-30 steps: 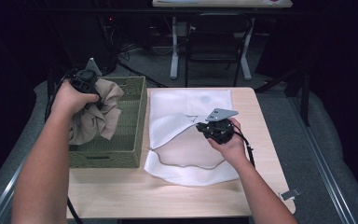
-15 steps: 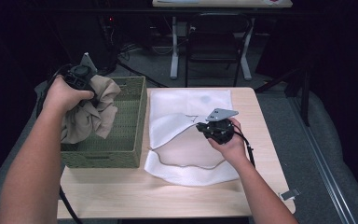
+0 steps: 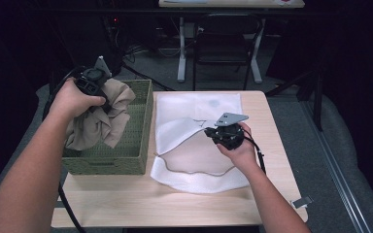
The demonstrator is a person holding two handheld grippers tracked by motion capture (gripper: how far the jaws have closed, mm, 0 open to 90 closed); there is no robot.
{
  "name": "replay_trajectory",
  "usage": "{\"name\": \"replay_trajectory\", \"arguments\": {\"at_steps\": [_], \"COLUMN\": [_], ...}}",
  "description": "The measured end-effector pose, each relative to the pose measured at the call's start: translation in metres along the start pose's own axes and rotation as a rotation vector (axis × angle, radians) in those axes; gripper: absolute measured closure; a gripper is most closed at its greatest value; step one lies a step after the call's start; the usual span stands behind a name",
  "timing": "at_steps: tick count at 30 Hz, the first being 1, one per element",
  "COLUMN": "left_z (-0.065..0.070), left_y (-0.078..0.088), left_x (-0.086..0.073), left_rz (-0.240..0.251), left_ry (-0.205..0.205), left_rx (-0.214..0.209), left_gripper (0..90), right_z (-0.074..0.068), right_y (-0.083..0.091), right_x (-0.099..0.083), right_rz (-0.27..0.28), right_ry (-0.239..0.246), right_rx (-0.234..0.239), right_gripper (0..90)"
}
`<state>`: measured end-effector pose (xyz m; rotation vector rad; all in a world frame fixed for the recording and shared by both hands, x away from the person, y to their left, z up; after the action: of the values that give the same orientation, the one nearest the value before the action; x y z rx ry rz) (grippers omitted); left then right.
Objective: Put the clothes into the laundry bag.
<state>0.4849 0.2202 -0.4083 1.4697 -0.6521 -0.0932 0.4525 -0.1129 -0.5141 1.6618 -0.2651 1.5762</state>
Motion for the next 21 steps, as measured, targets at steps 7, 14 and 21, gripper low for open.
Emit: {"name": "replay_trajectory", "arguments": {"at_steps": [7,14,21], "left_z": [0.012,0.025,0.035], "left_y": [0.002,0.002,0.003], "left_x": [0.001,0.0,-0.001], "left_rz": [0.002,0.001,0.0], "left_ry": [-0.04,-0.077,-0.098], "left_rx": [-0.004,-0.02,-0.03], "left_gripper": [68.6,68.6,68.6], "right_z": [0.0,0.0,0.0], "right_y": [0.0,0.0,0.001], "right_x": [0.0,0.0,0.0], "right_rz": [0.0,-0.001,0.0], "right_ry": [0.001,0.0,-0.001], "right_rx": [0.0,0.0,-0.001], "right_gripper": [85.9,85.9,85.9]}}
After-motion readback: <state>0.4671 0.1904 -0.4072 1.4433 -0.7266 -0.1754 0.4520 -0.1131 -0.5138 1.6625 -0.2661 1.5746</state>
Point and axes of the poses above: each handheld gripper's, and its own axes: y roughly backward along the jaws, x roughly out of its top, z roughly to its right, the point moved 9 cm from there along -y, roughly forward along the jaws, and after that the axes turned 8 degrees about z, right-handed, at the moved point
